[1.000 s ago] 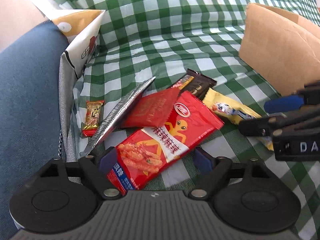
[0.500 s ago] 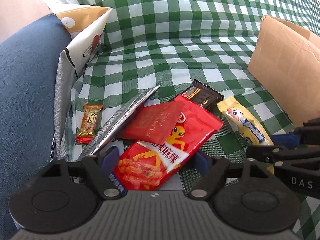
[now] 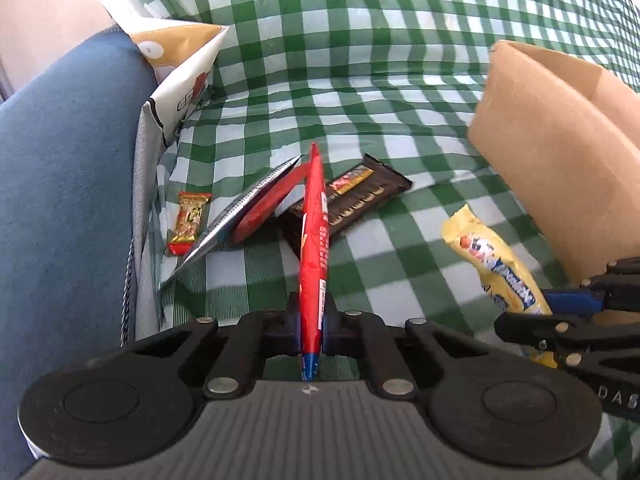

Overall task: Organize snacks
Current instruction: 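Grasp the red spicy-strip packet with the left tool while the right tool grasps the yellow wafer bar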

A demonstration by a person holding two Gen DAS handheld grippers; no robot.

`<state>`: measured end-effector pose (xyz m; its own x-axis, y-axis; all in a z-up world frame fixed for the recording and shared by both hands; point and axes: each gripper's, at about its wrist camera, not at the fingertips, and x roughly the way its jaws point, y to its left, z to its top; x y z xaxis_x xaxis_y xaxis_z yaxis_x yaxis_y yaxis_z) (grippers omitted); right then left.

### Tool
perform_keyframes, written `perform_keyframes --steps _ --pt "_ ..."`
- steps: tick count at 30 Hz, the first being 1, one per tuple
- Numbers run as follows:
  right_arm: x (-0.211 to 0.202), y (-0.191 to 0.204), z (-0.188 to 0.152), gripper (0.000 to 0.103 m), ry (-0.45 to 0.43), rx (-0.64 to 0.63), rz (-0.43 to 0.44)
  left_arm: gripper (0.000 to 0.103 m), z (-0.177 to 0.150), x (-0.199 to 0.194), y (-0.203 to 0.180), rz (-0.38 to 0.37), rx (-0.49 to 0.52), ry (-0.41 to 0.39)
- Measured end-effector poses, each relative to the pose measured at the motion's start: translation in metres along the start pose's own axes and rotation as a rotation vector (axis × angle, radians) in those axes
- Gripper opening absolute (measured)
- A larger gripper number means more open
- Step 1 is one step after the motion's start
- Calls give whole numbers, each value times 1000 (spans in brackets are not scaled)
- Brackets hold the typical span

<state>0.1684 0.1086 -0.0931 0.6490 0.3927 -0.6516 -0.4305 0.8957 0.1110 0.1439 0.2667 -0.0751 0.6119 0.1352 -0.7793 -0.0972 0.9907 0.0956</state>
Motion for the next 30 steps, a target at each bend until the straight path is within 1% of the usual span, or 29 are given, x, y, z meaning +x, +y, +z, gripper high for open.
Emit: perform_keyframes --steps 2,4,7,9,10,12,14,15,16,18,19,20,21,22,24,26,28,30 --pt "-10 4 -9 26 0 -12 5 9 -3 -12 -1 -27 -30 1" --pt "-19 9 -18 26 1 -28 9 9 -6 -25 2 -62 -90 2" --pt "-32 16 -31 26 1 -47 15 9 -13 -39 16 -152 -246 31" --pt "-40 20 -39 25 2 -58 17 9 -24 -40 27 -246 -374 91" --pt "-44 22 -42 25 3 -62 16 9 -28 -39 31 -267 -416 119" --pt "-49 25 -48 25 4 -65 15 9 -35 -40 34 -274 -452 149" --pt "-53 26 -54 25 10 -68 13 9 -37 -41 34 -308 -472 175" --pt "-54 26 -57 25 17 -69 11 9 -38 -40 33 -311 -470 194" --pt "-54 25 -60 26 23 -70 14 10 -40 -36 34 -288 -454 211" --pt "-53 25 -66 26 38 -78 24 22 -39 -33 32 -226 -420 231" --pt "-51 24 -71 26 50 -86 21 25 -38 -32 31 -204 -412 236" --pt "-49 24 -74 26 54 -92 21 33 -38 -32 32 -187 -411 236" --pt "-49 26 -77 26 49 -101 29 37 -38 -32 32 -172 -415 232" --pt "-48 25 -81 26 41 -113 40 39 -41 -34 34 -157 -419 228" --pt "-46 25 -90 26 37 -146 45 45 -45 -35 34 -139 -418 225" --pt "-46 30 -90 26 30 -186 34 51 -42 -32 30 -133 -404 235" --pt "-49 33 -88 28 7 -207 46 57 -39 -27 25 -121 -372 251" --pt "-45 34 -89 32 19 -206 40 64 -38 -24 17 -98 -329 264"
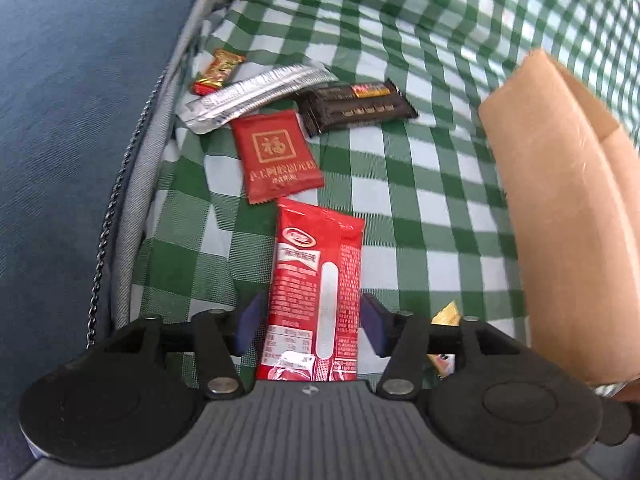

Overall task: Organize snacks
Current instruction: 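Grasp the red spicy-strip packet with the left tool while the right tool grasps the yellow wafer bar, then carry the red packet and yellow wafer bar over the box with both tools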

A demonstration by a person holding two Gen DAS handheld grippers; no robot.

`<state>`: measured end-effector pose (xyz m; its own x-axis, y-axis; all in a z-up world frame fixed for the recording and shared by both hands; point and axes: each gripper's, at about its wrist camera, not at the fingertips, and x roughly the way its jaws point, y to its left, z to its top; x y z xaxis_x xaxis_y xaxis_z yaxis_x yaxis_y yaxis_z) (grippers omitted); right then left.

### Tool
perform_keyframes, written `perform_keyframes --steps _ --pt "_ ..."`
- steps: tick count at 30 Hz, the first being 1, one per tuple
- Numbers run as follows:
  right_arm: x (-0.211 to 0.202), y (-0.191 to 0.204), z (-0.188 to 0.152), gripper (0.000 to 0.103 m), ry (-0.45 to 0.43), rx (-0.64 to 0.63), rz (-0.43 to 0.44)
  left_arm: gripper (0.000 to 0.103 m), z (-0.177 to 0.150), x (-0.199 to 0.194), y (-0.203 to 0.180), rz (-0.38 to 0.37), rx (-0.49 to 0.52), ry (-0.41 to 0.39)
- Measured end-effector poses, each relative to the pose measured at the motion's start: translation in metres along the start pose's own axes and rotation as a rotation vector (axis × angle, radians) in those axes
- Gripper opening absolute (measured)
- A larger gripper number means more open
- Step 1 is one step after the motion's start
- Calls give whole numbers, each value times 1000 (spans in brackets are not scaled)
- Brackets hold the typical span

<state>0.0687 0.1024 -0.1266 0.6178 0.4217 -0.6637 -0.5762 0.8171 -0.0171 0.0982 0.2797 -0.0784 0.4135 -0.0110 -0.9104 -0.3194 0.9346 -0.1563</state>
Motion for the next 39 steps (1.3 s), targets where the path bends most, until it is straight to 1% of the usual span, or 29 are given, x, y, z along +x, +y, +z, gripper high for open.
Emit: perform_keyframes --steps 1,3,10,15,16,17,18,19,20,21,23,26,29,32,35,39 --pt "2 0 0 32 7 3 -1 66 0 2 -3 9 17 5" --pt "4 -1 1 33 4 6 1 73 0 5 -10 25 46 12" --pt "8 0 1 34 3 -1 2 74 -2 20 -27 101 127 52" --pt "6 2 -2 34 0 -19 -4 74 -4 22 -32 124 166 51" --pt "6 3 -2 34 -1 -22 -6 73 -4 21 -32 125 167 49" --pt "6 3 -2 34 -3 -25 -9 68 -4 21 -31 126 166 46" --pt "5 3 -3 31 -7 -27 -15 61 -4 20 -31 127 164 41" --pt "5 3 -3 24 -11 -27 -19 58 -4 18 -30 125 160 36" --pt "5 2 -3 24 -15 -23 -19 53 -4 17 -29 120 153 32" --pt "4 2 -2 24 -21 -17 -19 51 -3 16 -28 119 148 27" --pt "1 1 -2 24 -37 -14 -23 49 -2 11 -29 115 137 8" --pt "-7 2 -2 24 -75 -17 -28 49 0 2 -31 102 120 -45" --pt "-18 1 -2 24 -125 -17 -33 48 0 -13 -36 82 115 -125" --pt "-33 0 -3 24 -190 -9 -35 48 -3 -35 -41 53 108 -226" --pt "-54 -2 -5 24 -269 0 -37 48 -8 -60 -43 5 76 -334" --pt "-85 -5 -7 24 -366 16 -61 48 -18 -90 -49 -51 43 -472"
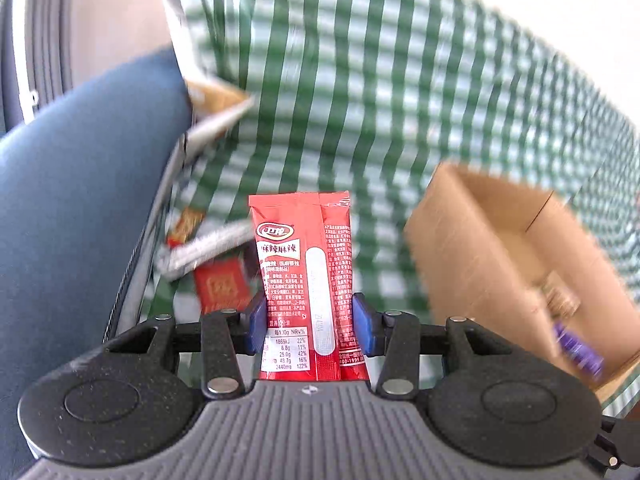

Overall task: Organize snacks
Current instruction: 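Carry the red packet and yellow wafer bar over the box with both tools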

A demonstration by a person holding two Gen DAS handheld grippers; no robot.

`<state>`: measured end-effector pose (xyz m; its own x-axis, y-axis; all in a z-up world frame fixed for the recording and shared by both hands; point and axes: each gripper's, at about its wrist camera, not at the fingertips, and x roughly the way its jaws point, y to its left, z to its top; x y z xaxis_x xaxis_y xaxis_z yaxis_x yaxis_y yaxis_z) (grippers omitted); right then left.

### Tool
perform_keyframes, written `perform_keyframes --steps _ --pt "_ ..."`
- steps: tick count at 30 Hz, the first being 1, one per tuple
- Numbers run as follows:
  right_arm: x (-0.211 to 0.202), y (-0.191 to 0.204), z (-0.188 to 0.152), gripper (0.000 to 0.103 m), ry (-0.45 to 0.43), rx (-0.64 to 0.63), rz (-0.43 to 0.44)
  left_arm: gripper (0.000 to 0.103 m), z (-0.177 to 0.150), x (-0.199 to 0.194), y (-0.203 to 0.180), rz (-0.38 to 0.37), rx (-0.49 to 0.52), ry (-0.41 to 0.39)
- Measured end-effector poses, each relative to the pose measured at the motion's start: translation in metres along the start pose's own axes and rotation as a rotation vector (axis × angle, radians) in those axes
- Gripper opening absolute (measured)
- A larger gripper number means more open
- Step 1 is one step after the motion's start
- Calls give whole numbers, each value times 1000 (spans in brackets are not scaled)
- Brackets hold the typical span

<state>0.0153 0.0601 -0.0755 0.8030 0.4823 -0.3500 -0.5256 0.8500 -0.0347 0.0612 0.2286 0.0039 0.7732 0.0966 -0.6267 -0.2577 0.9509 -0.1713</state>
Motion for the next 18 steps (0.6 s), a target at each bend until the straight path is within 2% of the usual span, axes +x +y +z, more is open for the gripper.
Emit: perform_keyframes --steps 4,8,11,16,18 --pt "-28 -14 17 24 -74 25 -29 48 2 -23 -4 -39 -36 -83" --pt "-49 -38 39 24 -140 32 -62 48 4 -32 -10 -72 -75 -103" --pt "-53 -65 52 24 -140 77 -70 48 8 -35 -16 -85 -69 -108" --pt "-51 -106 45 24 -148 135 -124 48 9 -24 -29 -92 -31 -106" --pt "-52 -126 36 24 -149 229 -136 48 9 -23 -33 -100 -18 -109"
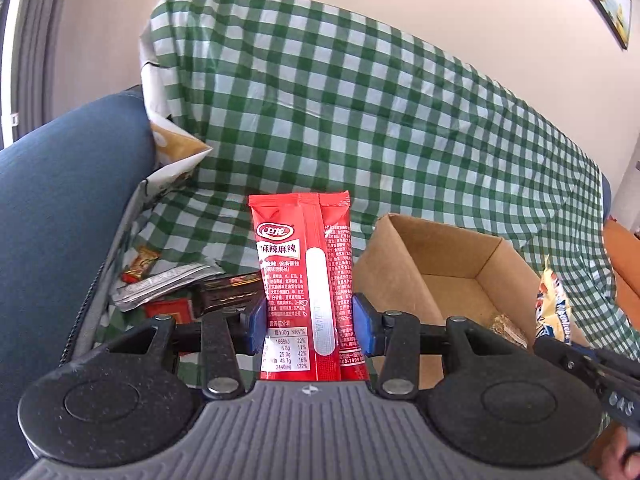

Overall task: Organize snacks
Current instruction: 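Carry the red packet and yellow wafer bar over the box with both tools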

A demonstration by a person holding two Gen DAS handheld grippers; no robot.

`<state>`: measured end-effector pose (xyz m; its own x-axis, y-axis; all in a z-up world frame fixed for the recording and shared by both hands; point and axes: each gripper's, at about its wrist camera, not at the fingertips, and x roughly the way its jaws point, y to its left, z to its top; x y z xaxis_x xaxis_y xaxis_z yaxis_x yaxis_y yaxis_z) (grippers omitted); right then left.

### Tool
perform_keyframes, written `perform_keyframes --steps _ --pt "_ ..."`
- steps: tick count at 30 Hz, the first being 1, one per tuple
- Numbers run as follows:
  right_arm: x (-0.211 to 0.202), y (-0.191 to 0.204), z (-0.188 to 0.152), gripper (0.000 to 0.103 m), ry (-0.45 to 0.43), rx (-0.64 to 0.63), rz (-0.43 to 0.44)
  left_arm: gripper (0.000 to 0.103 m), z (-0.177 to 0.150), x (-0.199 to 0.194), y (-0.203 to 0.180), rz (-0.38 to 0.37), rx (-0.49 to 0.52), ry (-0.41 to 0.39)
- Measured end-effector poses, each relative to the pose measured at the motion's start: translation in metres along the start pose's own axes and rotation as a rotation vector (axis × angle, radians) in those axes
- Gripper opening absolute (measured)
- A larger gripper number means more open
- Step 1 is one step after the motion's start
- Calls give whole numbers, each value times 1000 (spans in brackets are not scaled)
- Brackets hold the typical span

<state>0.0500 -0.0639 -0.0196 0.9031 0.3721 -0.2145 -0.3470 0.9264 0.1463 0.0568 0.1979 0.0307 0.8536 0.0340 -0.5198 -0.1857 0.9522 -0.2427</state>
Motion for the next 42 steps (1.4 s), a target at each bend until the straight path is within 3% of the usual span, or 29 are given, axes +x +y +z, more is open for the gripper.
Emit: perform_keyframes --steps 5,12,18,22,32,42 --pt "-6 -22 2 23 -83 138 -22 48 -2 4 -6 0 37 -1" --pt "-5 -27 4 23 -141 146 -46 48 -2 10 -15 1 67 -15" --pt "-2 -47 8 23 -196 176 -219 48 -1 17 -30 -28 64 -39" --pt "0 -61 4 23 -195 266 -246 48 -2 21 -50 -62 103 -61" --pt "1 -56 2 23 -212 260 -254 48 -10 34 -96 -145 193 -122" --pt "-5 -49 1 23 -252 238 -326 48 -11 56 -133 -224 226 -153"
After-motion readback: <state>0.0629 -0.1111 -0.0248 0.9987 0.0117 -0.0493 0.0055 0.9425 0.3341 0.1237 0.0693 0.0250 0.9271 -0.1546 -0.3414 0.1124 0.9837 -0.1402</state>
